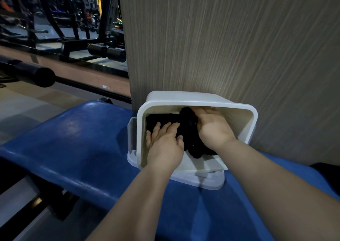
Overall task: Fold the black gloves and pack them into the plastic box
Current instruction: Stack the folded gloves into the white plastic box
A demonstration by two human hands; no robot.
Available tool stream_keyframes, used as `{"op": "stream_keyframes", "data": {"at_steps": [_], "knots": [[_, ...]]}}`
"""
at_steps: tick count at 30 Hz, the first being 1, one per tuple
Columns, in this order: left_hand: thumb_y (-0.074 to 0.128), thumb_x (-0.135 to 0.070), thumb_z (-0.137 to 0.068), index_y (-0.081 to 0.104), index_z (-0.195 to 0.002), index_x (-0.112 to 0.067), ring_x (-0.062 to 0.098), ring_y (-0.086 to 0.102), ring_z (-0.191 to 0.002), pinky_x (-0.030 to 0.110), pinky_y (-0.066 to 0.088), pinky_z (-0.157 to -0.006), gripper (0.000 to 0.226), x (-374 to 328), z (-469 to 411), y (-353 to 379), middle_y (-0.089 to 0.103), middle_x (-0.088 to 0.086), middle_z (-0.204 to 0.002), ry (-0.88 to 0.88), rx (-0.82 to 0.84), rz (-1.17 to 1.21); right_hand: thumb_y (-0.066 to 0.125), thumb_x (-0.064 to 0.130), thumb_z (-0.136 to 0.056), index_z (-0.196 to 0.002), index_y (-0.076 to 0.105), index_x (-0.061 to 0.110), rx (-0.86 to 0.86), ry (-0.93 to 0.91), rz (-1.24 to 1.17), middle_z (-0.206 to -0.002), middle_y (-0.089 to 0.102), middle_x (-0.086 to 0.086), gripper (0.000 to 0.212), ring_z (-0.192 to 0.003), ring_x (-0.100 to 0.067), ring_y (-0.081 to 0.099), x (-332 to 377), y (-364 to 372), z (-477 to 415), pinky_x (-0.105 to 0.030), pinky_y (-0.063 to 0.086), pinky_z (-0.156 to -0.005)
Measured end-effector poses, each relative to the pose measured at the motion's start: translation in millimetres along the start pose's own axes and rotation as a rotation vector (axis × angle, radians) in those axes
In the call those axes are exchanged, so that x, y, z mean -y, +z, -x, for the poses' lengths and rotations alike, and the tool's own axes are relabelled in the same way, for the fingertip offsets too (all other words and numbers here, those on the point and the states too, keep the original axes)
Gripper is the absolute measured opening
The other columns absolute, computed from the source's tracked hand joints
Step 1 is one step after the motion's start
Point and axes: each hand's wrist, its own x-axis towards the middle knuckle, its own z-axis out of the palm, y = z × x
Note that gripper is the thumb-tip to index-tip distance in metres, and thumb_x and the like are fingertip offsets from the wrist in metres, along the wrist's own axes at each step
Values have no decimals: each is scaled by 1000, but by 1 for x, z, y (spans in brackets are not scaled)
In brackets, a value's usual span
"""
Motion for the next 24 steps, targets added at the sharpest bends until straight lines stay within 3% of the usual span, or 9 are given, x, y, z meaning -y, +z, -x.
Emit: {"op": "stream_keyframes", "data": {"at_steps": [3,8,14,19,24], "knots": [[35,-30,-100,30,-146,-36,12,2,-147,39,-6,-119,47,0,-1,0,25,-14,-156,-3,5,4,37,29,-99,-142,40,28,29,38,-62,-138,52,-7,43,-125,-30,46,-1,3,-4,-38,37,-104],[34,-30,-100,29,-147,-35,12,1,-147,39,-7,-119,47,1,-2,-1,23,-14,-157,-9,16,3,29,48,-100,-143,36,30,66,65,66,-141,46,-3,47,-129,-26,41,-4,5,-3,-37,32,-102],[34,-31,-100,29,-147,-35,12,0,-147,40,-7,-119,48,1,-2,1,22,-14,-157,-20,10,-12,29,48,-100,-146,33,32,153,45,81,-153,32,6,49,-139,-20,31,-9,11,-2,-40,23,-114],[34,-33,-100,29,-147,-36,10,-1,-147,42,-7,-119,47,2,-1,3,21,-14,-157,-47,17,-35,31,47,-100,-145,36,27,191,10,116,-149,40,3,49,-136,-19,35,-14,16,1,-35,24,-113],[33,-34,-100,27,-147,-36,11,-2,-148,42,-8,-119,47,3,0,4,20,-15,-158,-53,23,-62,31,47,-100,-147,31,30,188,10,63,-154,33,3,50,-142,-17,25,-23,26,6,-35,21,-115]]}}
